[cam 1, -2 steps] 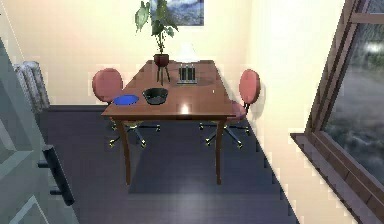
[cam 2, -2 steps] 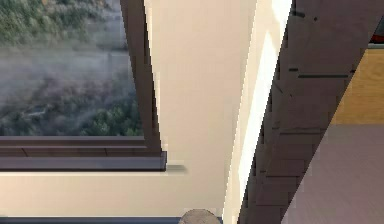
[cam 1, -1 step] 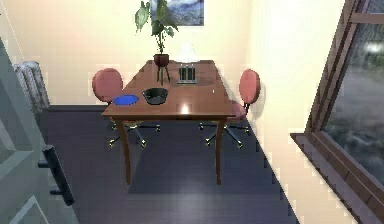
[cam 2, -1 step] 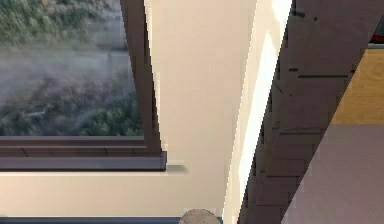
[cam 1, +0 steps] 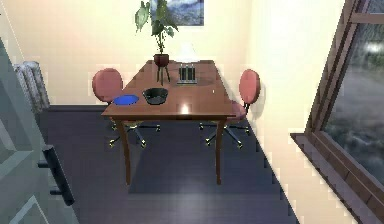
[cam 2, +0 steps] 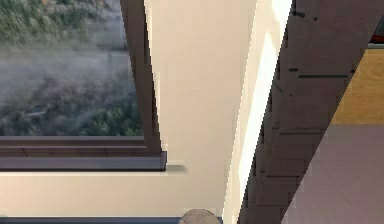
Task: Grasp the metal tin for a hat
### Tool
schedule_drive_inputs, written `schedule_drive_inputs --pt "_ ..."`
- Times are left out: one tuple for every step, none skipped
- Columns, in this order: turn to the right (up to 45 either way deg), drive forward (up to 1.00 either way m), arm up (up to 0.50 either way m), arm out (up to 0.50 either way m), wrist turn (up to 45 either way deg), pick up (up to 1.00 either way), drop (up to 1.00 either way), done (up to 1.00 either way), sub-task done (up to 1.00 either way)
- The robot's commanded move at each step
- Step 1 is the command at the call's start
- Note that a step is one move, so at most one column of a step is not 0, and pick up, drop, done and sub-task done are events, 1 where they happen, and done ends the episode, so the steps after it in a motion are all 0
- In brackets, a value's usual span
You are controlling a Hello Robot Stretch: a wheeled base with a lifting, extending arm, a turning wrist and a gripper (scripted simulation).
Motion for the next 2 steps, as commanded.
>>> schedule_drive_inputs --pt "0.0 0.00 0.00 0.00 45.0 0.00 0.00 0.00 0.00" --pt "0.0 0.00 0.00 0.00 45.0 0.00 0.00 0.00 0.00"
